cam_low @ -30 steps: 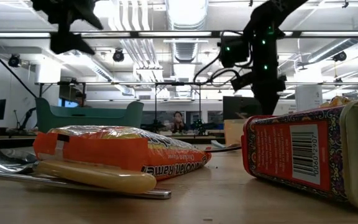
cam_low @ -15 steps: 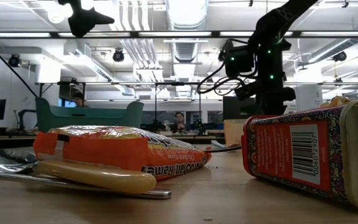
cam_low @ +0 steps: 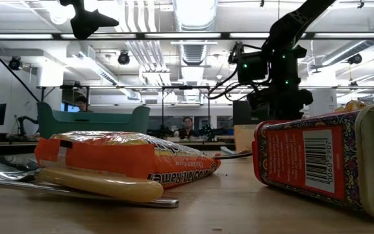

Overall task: Pick & Place Food Item
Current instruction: Put the green spoon into the orange bin

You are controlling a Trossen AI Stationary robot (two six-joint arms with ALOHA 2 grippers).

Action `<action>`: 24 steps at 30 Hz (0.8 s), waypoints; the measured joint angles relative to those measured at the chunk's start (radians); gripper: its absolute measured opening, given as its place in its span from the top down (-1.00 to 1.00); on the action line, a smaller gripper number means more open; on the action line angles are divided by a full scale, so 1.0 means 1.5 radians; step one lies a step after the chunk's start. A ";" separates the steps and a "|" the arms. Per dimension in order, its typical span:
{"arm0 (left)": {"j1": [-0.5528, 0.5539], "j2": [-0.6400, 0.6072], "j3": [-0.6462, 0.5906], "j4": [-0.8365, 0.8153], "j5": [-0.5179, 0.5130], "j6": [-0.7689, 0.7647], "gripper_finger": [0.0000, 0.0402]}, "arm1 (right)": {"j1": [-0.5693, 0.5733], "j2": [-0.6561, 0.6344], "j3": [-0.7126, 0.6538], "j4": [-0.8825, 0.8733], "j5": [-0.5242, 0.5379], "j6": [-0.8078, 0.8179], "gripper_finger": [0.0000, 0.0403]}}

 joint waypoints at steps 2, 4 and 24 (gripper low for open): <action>0.000 0.000 0.000 0.000 0.000 -0.002 -0.63 | 0.001 0.000 -0.002 0.003 -0.010 0.000 0.94; 0.000 0.000 0.000 -0.001 0.000 -0.007 -0.63 | 0.001 0.002 -0.003 0.003 -0.012 0.003 0.94; -0.001 0.000 0.000 -0.016 0.021 -0.018 -0.63 | 0.001 0.035 0.023 0.000 -0.032 0.108 0.94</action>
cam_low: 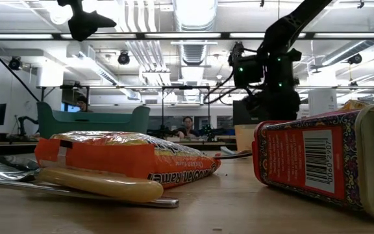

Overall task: Pick & Place Food Item
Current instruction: Put the green spoon into the orange bin, then put the black spoon into the orange bin

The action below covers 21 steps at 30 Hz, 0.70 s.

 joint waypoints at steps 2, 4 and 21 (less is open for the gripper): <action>0.000 0.000 0.000 -0.003 0.002 0.000 -0.63 | 0.000 0.000 0.009 0.000 -0.008 -0.001 0.94; 0.000 0.000 0.000 -0.005 0.002 0.000 -0.63 | 0.000 0.000 0.017 -0.002 -0.024 -0.003 0.93; 0.000 0.000 0.000 -0.047 0.005 -0.007 -0.63 | 0.000 -0.001 0.034 -0.011 -0.029 0.056 0.05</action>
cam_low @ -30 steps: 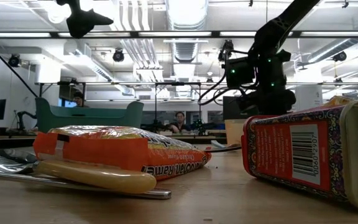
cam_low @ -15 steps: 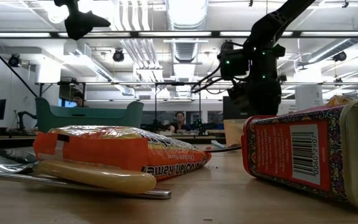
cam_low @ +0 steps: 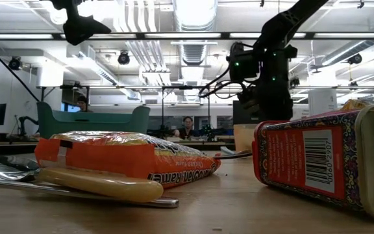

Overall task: Pick & Place Food Item
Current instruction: Put the black spoon into the orange bin

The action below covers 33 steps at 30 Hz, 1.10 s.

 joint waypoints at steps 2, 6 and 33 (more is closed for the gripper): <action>0.000 0.000 0.000 -0.005 0.000 -0.001 -0.63 | 0.000 0.000 0.008 -0.013 0.010 0.022 -0.01; 0.000 0.000 0.000 -0.019 -0.001 -0.016 -0.63 | 0.005 -0.004 0.031 -0.057 0.014 0.038 -0.06; 0.000 0.188 0.039 -0.176 0.062 0.078 -0.63 | 0.396 -0.179 0.047 0.228 0.243 0.599 -0.06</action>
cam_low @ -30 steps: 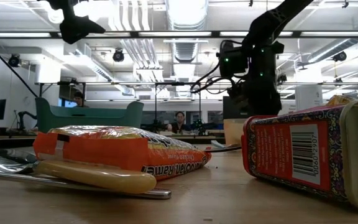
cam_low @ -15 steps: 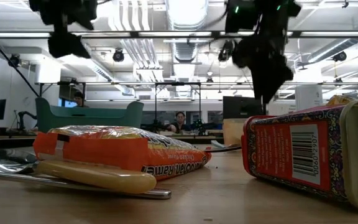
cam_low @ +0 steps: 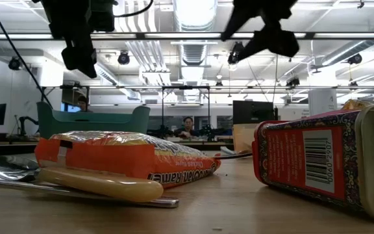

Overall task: Pick & Place Food Item
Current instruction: Put the black spoon into the orange bin

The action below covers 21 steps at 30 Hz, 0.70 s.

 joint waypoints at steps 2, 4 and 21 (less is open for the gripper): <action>0.000 0.004 0.000 -0.001 0.000 -0.011 -0.63 | 0.015 0.027 0.005 0.025 -0.003 0.008 -0.06; 0.000 0.004 0.000 -0.001 0.000 -0.030 -0.63 | 0.025 0.060 0.025 0.023 -0.016 0.010 -0.06; -0.035 -0.001 -0.004 -0.090 0.019 -0.086 -0.63 | 0.036 0.373 0.341 -0.176 -0.128 -0.163 -0.06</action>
